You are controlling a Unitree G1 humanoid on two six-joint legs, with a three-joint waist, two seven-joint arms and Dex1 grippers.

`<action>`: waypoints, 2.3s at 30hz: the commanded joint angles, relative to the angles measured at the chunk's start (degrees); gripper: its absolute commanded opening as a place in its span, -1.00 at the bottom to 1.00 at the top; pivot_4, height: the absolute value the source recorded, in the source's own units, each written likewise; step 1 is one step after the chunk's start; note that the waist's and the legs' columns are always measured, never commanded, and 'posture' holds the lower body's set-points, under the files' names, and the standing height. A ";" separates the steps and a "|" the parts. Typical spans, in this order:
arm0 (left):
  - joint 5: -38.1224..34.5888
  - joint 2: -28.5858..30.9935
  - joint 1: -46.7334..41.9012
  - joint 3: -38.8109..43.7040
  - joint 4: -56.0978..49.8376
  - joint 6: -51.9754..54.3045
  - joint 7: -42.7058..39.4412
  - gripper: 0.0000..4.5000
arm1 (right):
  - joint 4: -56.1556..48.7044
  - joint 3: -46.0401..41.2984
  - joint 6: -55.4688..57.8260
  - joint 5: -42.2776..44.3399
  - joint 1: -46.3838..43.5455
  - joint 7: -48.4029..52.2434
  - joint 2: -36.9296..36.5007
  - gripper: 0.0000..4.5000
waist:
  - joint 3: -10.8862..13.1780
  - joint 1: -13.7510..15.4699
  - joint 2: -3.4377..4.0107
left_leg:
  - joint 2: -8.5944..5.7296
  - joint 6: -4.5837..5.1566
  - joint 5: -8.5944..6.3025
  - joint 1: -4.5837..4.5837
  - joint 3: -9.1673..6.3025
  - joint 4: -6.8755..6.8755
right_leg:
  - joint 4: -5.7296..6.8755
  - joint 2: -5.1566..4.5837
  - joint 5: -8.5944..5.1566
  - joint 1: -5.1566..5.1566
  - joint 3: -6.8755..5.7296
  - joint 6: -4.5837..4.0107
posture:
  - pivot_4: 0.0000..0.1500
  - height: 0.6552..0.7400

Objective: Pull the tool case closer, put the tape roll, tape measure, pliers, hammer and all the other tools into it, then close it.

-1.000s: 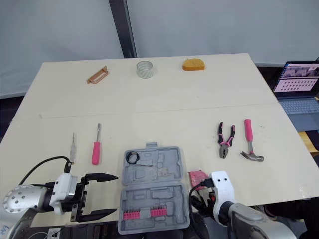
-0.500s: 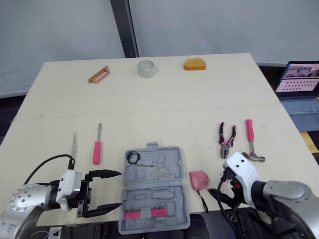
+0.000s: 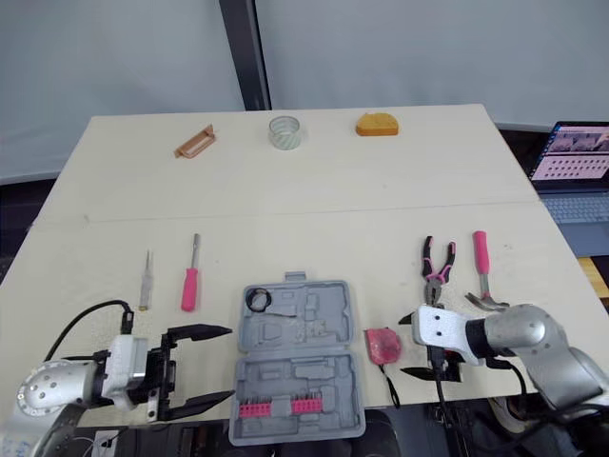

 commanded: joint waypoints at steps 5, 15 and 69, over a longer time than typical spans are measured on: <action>0.16 -0.23 1.23 0.26 -2.30 -2.06 1.78 1.00 | 4.21 2.30 -5.03 -3.35 -3.01 -0.11 3.37 0.98 | 0.00 0.00 0.00 | 0.00 0.00 0.00 0.00 0.00 0.00 | -0.02 0.00 0.00 0.01 0.00 0.00 | 1.00 0.88; -0.15 0.52 1.95 0.62 -3.46 -1.53 2.85 1.00 | 7.66 3.92 -7.29 -5.93 -5.44 -0.58 6.87 0.98 | 0.00 -0.02 0.01 | 0.00 0.00 0.00 0.02 0.00 0.00 | -0.02 0.00 0.00 0.04 -0.01 0.00 | 1.00 0.88; 0.85 2.27 -7.11 2.02 9.93 1.13 2.52 1.00 | -12.39 25.87 42.23 -14.32 -35.60 3.14 9.18 0.30 | 0.10 -1.13 0.18 | 0.01 -0.05 -0.01 -0.11 0.01 0.00 | 0.09 0.00 0.01 -0.20 -0.03 -0.01 | 1.00 0.88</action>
